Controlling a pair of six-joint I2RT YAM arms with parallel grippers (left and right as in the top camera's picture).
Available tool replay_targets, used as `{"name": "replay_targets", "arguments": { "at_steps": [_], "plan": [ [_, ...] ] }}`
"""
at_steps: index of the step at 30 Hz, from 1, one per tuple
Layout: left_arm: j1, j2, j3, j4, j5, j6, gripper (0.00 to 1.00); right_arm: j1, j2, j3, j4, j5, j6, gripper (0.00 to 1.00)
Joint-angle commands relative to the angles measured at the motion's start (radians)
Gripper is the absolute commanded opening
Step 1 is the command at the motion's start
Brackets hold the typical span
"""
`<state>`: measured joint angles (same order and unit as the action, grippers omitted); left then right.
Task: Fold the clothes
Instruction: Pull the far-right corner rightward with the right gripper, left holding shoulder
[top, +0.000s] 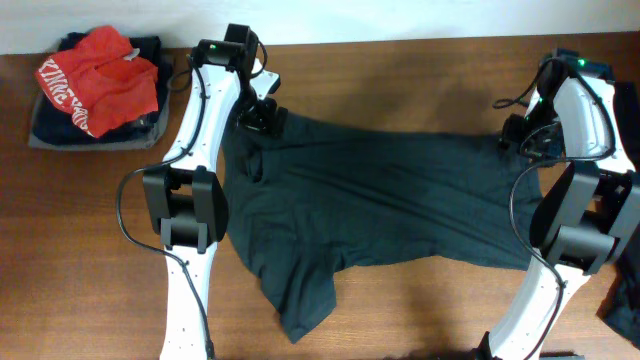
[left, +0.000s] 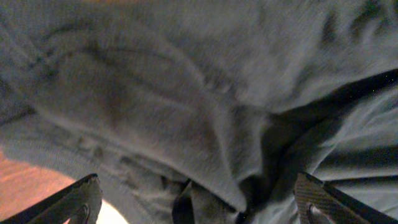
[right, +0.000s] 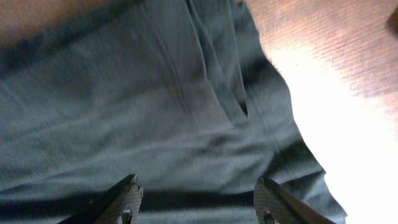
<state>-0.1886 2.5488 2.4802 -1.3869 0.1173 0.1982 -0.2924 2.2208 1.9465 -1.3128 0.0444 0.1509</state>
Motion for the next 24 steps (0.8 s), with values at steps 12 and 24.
{"name": "replay_targets", "arguments": {
  "at_steps": [12, 24],
  "plan": [
    [0.002, -0.019, 0.001, 0.018, 0.063, 0.019, 0.98, -0.003, 0.039, 0.0, 0.294, -0.117, -0.31, 0.84],
    [0.002, -0.019, 0.001, 0.017, 0.063, 0.019, 0.99, -0.003, 0.116, 0.0, 0.325, -0.172, -0.406, 0.86]
  ]
}}
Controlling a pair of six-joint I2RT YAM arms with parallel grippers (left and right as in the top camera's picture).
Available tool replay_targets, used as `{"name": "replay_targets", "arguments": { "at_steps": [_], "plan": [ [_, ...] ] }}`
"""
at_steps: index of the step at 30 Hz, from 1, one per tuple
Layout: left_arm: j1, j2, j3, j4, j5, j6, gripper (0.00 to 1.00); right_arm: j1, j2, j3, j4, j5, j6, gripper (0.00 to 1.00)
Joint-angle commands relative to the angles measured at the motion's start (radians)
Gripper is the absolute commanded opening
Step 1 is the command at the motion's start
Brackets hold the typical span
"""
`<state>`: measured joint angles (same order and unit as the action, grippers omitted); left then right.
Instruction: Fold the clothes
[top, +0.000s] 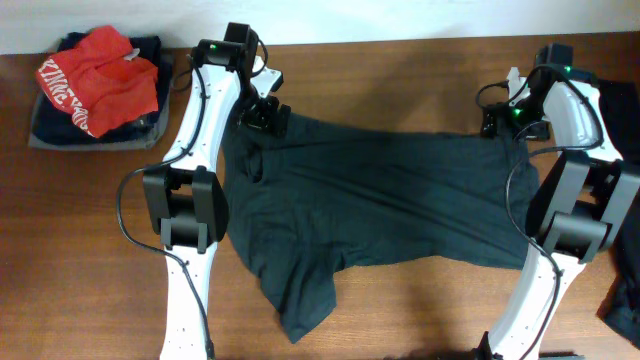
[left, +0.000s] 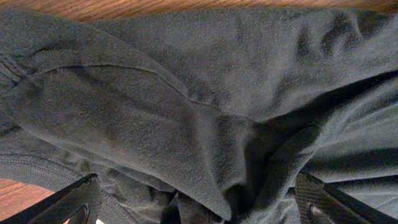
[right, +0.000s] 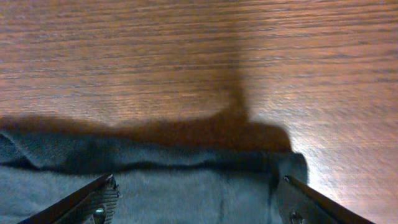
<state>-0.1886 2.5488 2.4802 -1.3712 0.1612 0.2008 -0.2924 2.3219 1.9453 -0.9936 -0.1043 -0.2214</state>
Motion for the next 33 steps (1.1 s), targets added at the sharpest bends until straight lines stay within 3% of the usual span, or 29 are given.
{"name": "replay_targets", "arguments": {
  "at_steps": [1, 5, 9, 11, 17, 21, 23, 33],
  "plan": [
    [0.002, -0.019, 0.001, 0.002, 0.019, 0.017, 0.99, -0.003, 0.015, 0.001, 0.006, -0.023, -0.033, 0.86],
    [0.002, -0.019, 0.001, 0.002, 0.019, 0.017, 0.99, -0.003, 0.021, 0.001, 0.006, -0.023, -0.033, 0.85],
    [0.002, -0.019, 0.001, 0.001, 0.019, 0.017, 0.99, -0.003, 0.024, 0.001, 0.007, -0.024, -0.033, 0.68],
    [0.002, -0.019, 0.001, 0.001, 0.019, 0.017, 0.99, -0.003, 0.024, 0.001, 0.007, -0.024, -0.033, 0.64],
    [0.002, -0.019, 0.001, 0.001, 0.019, 0.017, 0.99, -0.003, 0.024, 0.002, 0.004, 0.002, 0.02, 0.37],
    [0.002, -0.019, 0.001, 0.001, 0.019, 0.017, 0.99, -0.003, 0.018, 0.021, -0.019, 0.012, 0.071, 0.11],
    [0.002, -0.019, 0.001, 0.0, 0.019, 0.017, 0.99, -0.003, 0.009, 0.044, -0.048, 0.016, 0.103, 0.04],
    [0.002, -0.019, 0.001, -0.002, 0.019, 0.017, 0.99, -0.007, -0.031, 0.111, -0.273, 0.042, 0.154, 0.04]
  ]
}}
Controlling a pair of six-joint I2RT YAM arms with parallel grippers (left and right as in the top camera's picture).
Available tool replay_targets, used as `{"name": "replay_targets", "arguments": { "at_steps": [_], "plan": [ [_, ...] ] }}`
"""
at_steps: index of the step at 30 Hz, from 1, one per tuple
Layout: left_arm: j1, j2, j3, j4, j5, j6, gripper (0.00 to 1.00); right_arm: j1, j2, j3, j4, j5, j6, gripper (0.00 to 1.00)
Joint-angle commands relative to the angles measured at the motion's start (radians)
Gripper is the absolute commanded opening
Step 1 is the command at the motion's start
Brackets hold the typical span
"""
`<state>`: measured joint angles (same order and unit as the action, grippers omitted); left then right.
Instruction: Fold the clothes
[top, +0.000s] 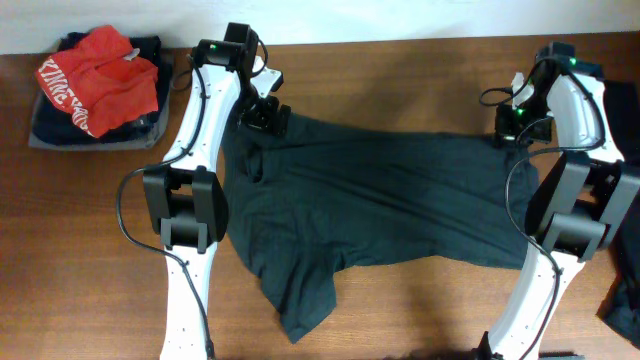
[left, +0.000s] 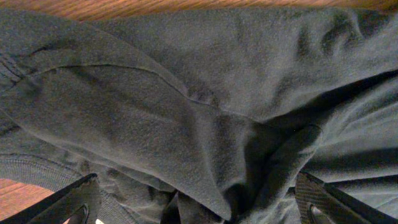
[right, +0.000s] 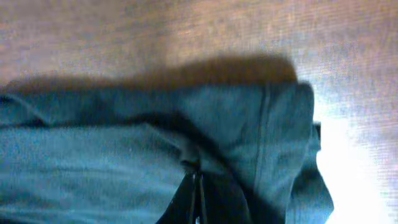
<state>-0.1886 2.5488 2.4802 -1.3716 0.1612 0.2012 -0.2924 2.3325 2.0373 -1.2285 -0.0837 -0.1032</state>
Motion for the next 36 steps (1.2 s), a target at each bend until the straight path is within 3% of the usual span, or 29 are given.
{"name": "replay_targets", "arguments": {
  "at_steps": [1, 16, 17, 19, 21, 32, 34, 36],
  "plan": [
    [0.002, -0.019, 0.001, -0.002, 0.019, 0.016, 0.99, -0.008, -0.041, 0.019, -0.061, 0.031, 0.053, 0.04],
    [0.002, -0.019, 0.001, -0.029, -0.023, 0.016, 0.98, -0.016, -0.084, 0.02, -0.36, 0.218, 0.276, 0.04],
    [0.002, -0.019, 0.001, -0.035, -0.04, 0.016, 0.94, -0.016, -0.09, 0.02, -0.363, 0.243, 0.286, 0.04],
    [0.002, -0.019, 0.001, -0.051, -0.095, 0.016, 0.71, -0.021, -0.103, 0.02, -0.367, 0.292, 0.309, 0.04],
    [0.003, -0.019, 0.001, -0.063, -0.139, 0.016, 0.56, -0.031, -0.109, 0.02, -0.373, 0.302, 0.323, 0.04],
    [0.084, -0.019, 0.001, -0.149, -0.151, 0.062, 0.38, -0.109, -0.109, 0.02, -0.361, 0.291, 0.322, 0.04],
    [0.102, -0.019, 0.001, -0.158, -0.151, 0.062, 0.39, -0.116, -0.108, 0.02, -0.361, 0.27, 0.321, 0.12],
    [0.114, -0.019, 0.002, -0.159, -0.151, 0.062, 0.44, -0.117, -0.108, 0.02, -0.361, 0.267, 0.322, 0.4]
  ]
}}
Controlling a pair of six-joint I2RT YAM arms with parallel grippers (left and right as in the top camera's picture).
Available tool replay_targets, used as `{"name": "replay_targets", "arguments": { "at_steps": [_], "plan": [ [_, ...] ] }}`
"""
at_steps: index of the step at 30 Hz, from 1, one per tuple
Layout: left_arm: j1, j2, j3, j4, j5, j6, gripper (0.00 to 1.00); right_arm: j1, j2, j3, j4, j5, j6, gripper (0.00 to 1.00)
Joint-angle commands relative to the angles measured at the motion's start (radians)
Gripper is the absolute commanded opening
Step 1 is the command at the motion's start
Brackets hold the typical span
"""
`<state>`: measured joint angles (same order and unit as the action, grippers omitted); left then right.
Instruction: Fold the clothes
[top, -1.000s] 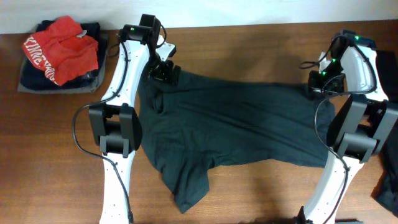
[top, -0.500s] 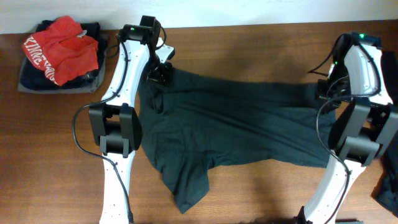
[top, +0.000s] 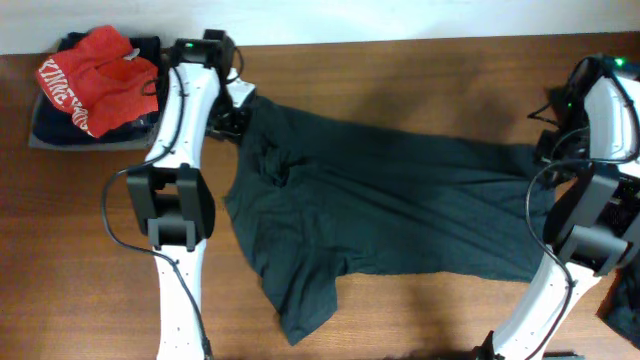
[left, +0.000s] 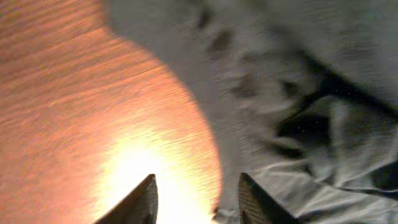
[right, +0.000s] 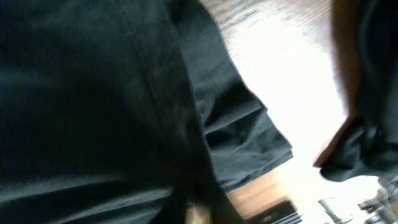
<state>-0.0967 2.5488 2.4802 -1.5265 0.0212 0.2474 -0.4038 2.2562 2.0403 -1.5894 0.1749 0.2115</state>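
A dark green T-shirt (top: 380, 210) lies spread across the wooden table (top: 400, 70), with one sleeve reaching toward the front left. My left gripper (top: 228, 118) sits at the shirt's upper left corner. In the left wrist view that gripper (left: 198, 200) is open, with bare wood between its fingers (left: 144, 200) and the shirt (left: 298, 93) to the right. My right gripper (top: 552, 150) is at the shirt's far right edge. In the blurred right wrist view the gripper (right: 199, 211) is shut on the dark cloth (right: 93, 93).
A pile of folded clothes topped by a red garment (top: 95, 80) sits at the back left corner. Another dark garment (top: 625, 300) lies off the table's right edge, seen also as dark cloth (right: 367, 143) in the right wrist view.
My left gripper has moved left off the shirt's collar area to its corner, and its fingers stand closer together. My right gripper has moved right with the shirt's edge, stretching the shirt.
Both grippers first stood open over the shirt, left near the collar, right at the right hem. The right one then hovered over the hem's far edge, later shut on it. Now the hem sits farther right and the left gripper is at the shirt's left corner.
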Motion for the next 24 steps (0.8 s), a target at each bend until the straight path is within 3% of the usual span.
{"name": "replay_targets", "arguments": {
  "at_steps": [1, 2, 5, 9, 12, 15, 16, 19, 21, 24],
  "plan": [
    [0.026, -0.019, 0.004, -0.005, -0.01, 0.016, 0.45, -0.004, -0.032, 0.017, 0.0, 0.009, 0.007, 0.72],
    [0.026, -0.022, 0.006, -0.004, -0.01, 0.016, 0.45, -0.002, -0.032, 0.017, -0.002, 0.009, 0.007, 0.89],
    [0.019, -0.037, 0.014, -0.004, -0.002, 0.016, 0.45, 0.004, -0.032, 0.017, -0.011, -0.016, 0.007, 0.98],
    [-0.01, -0.073, 0.034, -0.004, 0.129, 0.065, 0.47, 0.005, -0.032, 0.017, -0.012, -0.103, 0.006, 1.0],
    [-0.041, -0.095, 0.035, -0.001, 0.322, 0.118, 0.58, 0.005, -0.032, 0.017, -0.011, -0.119, 0.003, 0.99],
    [-0.074, -0.095, 0.035, -0.002, 0.357, 0.122, 0.6, 0.005, -0.032, 0.017, -0.008, -0.119, 0.003, 0.99],
    [-0.084, -0.093, 0.034, -0.004, 0.357, 0.121, 0.6, 0.005, -0.032, 0.017, -0.008, -0.119, 0.003, 0.98],
    [-0.12, -0.092, 0.032, -0.005, 0.359, 0.121, 0.57, 0.005, -0.032, 0.014, 0.001, -0.119, 0.003, 0.73],
    [-0.146, -0.092, 0.032, -0.008, 0.364, 0.121, 0.52, 0.005, -0.031, 0.01, 0.019, -0.12, 0.003, 0.61],
    [-0.194, -0.092, 0.025, -0.015, 0.364, 0.121, 0.48, 0.005, -0.024, 0.001, 0.042, -0.123, 0.003, 0.59]
  ]
}}
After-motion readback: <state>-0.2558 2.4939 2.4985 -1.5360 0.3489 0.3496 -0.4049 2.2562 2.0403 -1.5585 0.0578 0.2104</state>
